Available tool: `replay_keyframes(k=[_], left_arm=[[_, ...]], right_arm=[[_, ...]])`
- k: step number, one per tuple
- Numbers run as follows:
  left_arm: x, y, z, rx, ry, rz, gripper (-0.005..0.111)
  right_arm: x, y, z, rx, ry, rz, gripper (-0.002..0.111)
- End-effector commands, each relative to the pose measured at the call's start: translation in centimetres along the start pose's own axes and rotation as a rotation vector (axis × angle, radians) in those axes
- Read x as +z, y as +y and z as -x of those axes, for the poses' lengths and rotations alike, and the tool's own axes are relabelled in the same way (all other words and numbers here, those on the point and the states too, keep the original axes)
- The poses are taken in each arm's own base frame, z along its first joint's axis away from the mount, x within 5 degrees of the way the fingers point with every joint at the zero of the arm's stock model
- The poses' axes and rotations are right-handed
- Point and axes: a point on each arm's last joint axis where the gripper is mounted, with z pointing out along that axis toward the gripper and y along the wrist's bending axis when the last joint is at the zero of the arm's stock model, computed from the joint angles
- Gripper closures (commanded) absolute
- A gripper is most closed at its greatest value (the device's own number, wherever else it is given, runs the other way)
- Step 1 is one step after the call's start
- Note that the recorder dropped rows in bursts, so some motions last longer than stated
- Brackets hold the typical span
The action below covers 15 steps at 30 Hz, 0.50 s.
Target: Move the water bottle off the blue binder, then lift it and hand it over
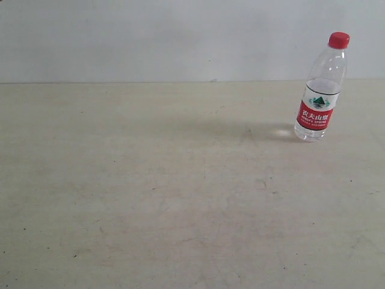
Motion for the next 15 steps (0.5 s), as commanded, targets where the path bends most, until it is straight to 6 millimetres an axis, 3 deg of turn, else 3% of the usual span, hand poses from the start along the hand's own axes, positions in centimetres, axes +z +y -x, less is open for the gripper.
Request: replay_keyframes(k=[1, 5, 8, 13, 15], left_arm=[[0.0, 0.0, -0.1, -0.008, 0.002, -0.007, 0.102], [0.0, 0.0, -0.1, -0.008, 0.002, -0.007, 0.102], [0.0, 0.0, -0.1, -0.008, 0.002, -0.007, 0.102], [0.0, 0.0, -0.1, -0.008, 0.002, -0.007, 0.102], [0.0, 0.0, -0.1, -0.008, 0.002, -0.007, 0.102]], right_arm=[[-0.1, 0.3, -0.3, -0.016, 0.019, 0.035, 0.108], [-0.2, 1.1, -0.8, -0.038, 0.074, 0.125, 0.108], [-0.1, 0.7, -1.8, -0.232, 0.110, 0.119, 0.108], [-0.2, -0.6, -3.9, -0.085, 0.185, 0.053, 0.108], [-0.3, -1.2, -5.1, -0.103, 0.221, 0.035, 0.108]])
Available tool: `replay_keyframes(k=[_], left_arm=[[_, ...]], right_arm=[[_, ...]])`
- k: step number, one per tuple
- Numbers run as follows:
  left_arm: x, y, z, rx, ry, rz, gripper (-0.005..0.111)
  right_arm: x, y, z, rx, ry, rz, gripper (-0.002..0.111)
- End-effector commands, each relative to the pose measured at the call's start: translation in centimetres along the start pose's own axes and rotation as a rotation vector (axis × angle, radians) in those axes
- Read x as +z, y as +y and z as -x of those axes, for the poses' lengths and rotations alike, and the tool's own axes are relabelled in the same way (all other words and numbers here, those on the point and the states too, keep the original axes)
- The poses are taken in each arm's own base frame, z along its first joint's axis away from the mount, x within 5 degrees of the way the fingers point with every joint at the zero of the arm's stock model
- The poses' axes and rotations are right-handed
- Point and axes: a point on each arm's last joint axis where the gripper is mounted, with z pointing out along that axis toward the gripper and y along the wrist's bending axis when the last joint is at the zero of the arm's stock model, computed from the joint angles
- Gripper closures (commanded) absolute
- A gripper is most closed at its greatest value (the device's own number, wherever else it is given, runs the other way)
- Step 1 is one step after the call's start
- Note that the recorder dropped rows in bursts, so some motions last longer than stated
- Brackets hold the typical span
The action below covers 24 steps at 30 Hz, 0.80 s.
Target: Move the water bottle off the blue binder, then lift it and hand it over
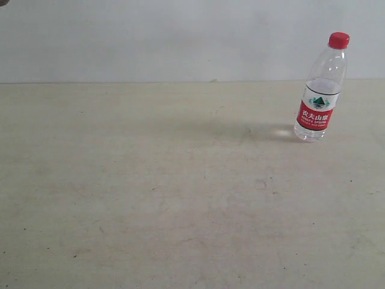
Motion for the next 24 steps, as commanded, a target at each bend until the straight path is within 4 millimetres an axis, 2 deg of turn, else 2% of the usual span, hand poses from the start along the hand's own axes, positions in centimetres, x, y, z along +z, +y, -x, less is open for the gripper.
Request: replay_keyframes(k=[1, 2, 5, 7, 13, 20, 24], left_arm=[[0.0, 0.0, -0.1, -0.008, 0.002, -0.007, 0.102], [0.0, 0.0, -0.1, -0.008, 0.002, -0.007, 0.102], [0.0, 0.0, -0.1, -0.008, 0.002, -0.007, 0.102], [0.0, 0.0, -0.1, -0.008, 0.002, -0.007, 0.102], [0.0, 0.0, -0.1, -0.008, 0.006, -0.005, 0.102], [0.0, 0.0, -0.1, -0.008, 0.006, -0.005, 0.102], [0.0, 0.0, -0.1, -0.008, 0.006, -0.005, 0.102]], right_arm=[[0.1, -0.8, -2.0, 0.010, 0.067, -0.035, 0.108], [0.0, -0.8, -2.3, 0.007, 0.098, -0.037, 0.108], [-0.6, -1.0, -4.8, -0.012, 0.391, -0.057, 0.108], [-0.9, -1.0, -5.6, -0.010, 0.483, -0.052, 0.108], [-0.8, -0.8, -5.4, -0.039, 0.464, -0.021, 0.108], [0.0, 0.1, -2.9, -0.282, 0.162, 0.108, 0.108], [-0.2, 0.0, -3.8, -0.403, 0.260, 0.129, 0.108]])
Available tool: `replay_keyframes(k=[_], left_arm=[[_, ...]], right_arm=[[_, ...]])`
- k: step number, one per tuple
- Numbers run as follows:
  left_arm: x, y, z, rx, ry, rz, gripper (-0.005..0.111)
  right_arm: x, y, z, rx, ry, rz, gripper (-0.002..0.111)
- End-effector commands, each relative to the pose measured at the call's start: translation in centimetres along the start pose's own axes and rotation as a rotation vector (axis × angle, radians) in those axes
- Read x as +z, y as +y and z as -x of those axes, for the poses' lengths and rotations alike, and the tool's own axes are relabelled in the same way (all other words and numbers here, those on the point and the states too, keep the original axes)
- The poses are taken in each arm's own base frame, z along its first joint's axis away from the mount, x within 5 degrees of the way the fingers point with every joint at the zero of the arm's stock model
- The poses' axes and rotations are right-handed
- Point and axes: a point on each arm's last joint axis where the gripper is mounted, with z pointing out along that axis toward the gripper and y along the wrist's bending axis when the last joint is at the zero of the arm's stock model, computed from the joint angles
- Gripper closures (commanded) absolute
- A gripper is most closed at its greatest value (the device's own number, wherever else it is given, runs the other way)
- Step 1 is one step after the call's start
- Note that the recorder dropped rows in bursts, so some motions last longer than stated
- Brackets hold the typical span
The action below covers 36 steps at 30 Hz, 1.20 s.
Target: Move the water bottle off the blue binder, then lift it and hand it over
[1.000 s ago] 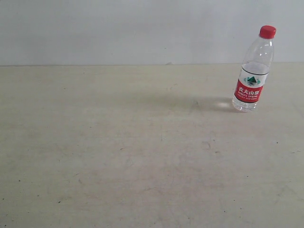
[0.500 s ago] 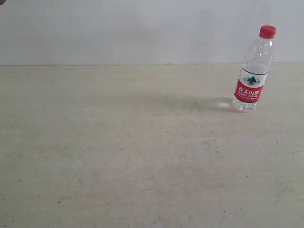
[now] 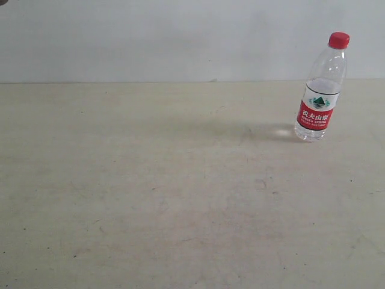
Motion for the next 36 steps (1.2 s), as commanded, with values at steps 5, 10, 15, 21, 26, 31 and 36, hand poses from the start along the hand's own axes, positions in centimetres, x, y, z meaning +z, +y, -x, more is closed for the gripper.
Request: replay_keyframes(k=[5, 10, 15, 21, 26, 31, 36], left_arm=[[0.0, 0.0, -0.1, -0.008, 0.003, -0.006, 0.102], [0.0, 0.0, -0.1, -0.008, 0.003, -0.006, 0.102], [0.0, 0.0, -0.1, -0.008, 0.003, -0.006, 0.102], [0.0, 0.0, -0.1, -0.008, 0.003, -0.006, 0.102], [0.0, 0.0, -0.1, -0.008, 0.003, -0.006, 0.102], [0.0, 0.0, -0.1, -0.008, 0.003, -0.006, 0.102], [0.0, 0.0, -0.1, -0.008, 0.005, -0.006, 0.102]], right_arm=[[-0.1, 0.0, -0.8, -0.247, 0.084, 0.013, 0.108], [-0.2, 0.1, -0.7, -0.189, 0.067, 0.022, 0.108], [-0.2, 0.3, -0.1, -0.024, 0.005, 0.041, 0.108], [-0.2, 0.6, -0.8, 0.020, 0.087, 0.065, 0.108], [-0.5, 0.6, -0.6, 0.018, 0.046, 0.077, 0.108], [-1.8, 1.1, -0.5, 0.020, -0.056, 0.171, 0.108], [-1.9, 1.4, -1.8, 0.036, 0.087, 0.201, 0.108]])
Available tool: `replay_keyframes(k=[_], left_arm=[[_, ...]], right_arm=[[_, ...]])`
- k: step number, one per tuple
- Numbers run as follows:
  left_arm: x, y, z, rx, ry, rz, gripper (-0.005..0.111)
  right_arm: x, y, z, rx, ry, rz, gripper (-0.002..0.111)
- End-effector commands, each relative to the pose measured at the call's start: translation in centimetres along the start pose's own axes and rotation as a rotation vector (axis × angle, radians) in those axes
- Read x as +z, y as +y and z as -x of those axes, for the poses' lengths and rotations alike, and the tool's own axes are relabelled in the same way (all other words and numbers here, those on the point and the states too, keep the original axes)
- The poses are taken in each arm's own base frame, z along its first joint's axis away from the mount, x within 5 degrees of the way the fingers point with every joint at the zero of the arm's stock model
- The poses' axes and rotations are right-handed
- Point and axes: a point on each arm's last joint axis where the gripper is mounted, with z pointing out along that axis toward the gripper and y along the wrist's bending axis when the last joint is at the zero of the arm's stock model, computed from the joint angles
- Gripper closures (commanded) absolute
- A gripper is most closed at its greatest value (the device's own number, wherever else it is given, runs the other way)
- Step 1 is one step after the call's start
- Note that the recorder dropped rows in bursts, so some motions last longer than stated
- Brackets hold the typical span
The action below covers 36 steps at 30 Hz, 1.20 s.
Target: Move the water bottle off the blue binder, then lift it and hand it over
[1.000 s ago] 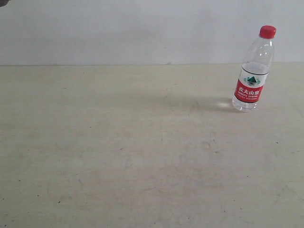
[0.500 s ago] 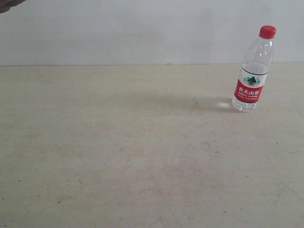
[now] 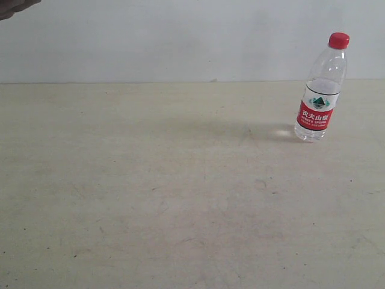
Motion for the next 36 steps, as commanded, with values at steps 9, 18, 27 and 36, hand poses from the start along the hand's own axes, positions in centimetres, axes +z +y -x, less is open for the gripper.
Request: replay_keyframes(k=[9, 18, 27, 36], left_arm=[[0.02, -0.02, -0.14, -0.008, 0.005, -0.006, 0.102], [0.02, -0.02, -0.14, -0.008, 0.005, -0.006, 0.102], [0.02, -0.02, -0.14, -0.008, 0.005, -0.006, 0.102], [0.00, 0.40, -0.42, 0.003, 0.034, 0.054, 0.102]], right_arm=[[-0.09, -0.43, 0.02, -0.127, -0.003, -0.046, 0.108], [-0.09, -0.39, 0.05, -0.112, -0.006, -0.042, 0.108], [-0.09, -0.39, 0.05, -0.112, -0.006, -0.042, 0.108], [-0.09, -0.39, 0.05, -0.112, -0.006, -0.042, 0.108]])
